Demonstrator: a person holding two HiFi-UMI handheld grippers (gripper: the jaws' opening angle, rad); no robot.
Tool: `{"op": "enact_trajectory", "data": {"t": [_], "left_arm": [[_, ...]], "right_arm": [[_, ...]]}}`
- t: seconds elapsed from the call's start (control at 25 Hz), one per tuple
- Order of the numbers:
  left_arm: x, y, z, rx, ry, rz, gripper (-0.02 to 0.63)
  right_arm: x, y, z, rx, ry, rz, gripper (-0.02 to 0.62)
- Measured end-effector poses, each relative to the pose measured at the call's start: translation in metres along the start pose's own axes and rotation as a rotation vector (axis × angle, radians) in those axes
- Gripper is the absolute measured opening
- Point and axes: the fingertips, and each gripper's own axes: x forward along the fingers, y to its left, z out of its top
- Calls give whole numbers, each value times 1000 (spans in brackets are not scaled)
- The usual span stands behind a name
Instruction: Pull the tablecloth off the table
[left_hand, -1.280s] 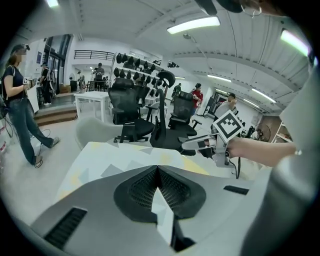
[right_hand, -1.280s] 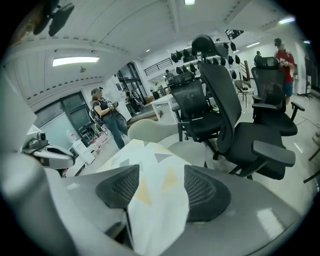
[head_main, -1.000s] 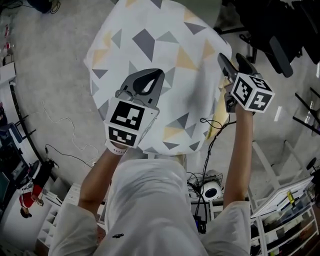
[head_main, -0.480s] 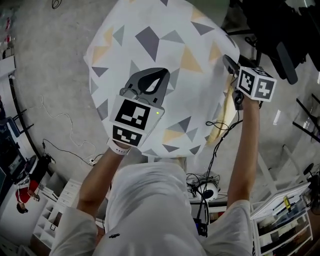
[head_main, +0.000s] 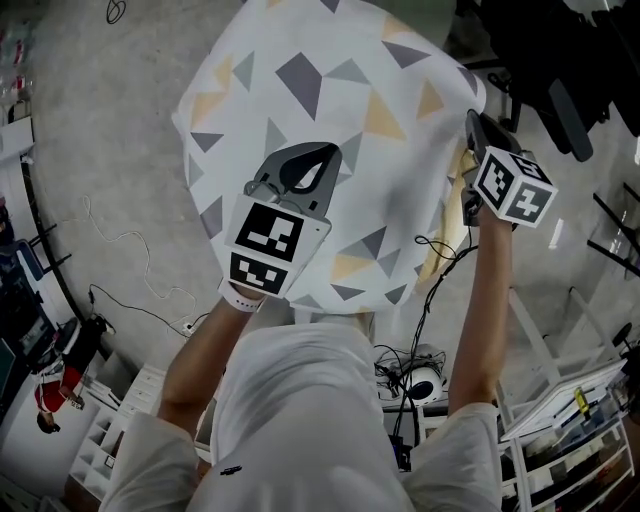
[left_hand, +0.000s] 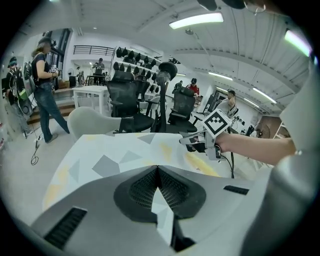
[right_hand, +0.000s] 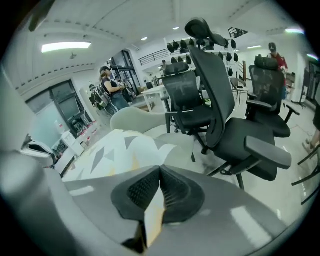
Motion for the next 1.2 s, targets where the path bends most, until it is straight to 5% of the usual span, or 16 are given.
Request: {"op": "enact_trajectory", "data": {"t": [0.32, 1.0, 1.08, 1.2], "left_arm": [[-34, -20, 1, 26, -36, -17, 6], [-133, -26, 2, 126, -117, -12, 10], [-137, -24, 6, 197, -103, -25, 100], [-141, -16, 15, 292, -101, -26, 150]], "right_arm": [[-67, 46, 22, -82, -139, 45, 11], [-225, 203, 31, -472, -318, 150, 9], [-241, 214, 29, -509, -324, 160, 10], [-267, 231, 25, -546, -336, 168, 9]]}}
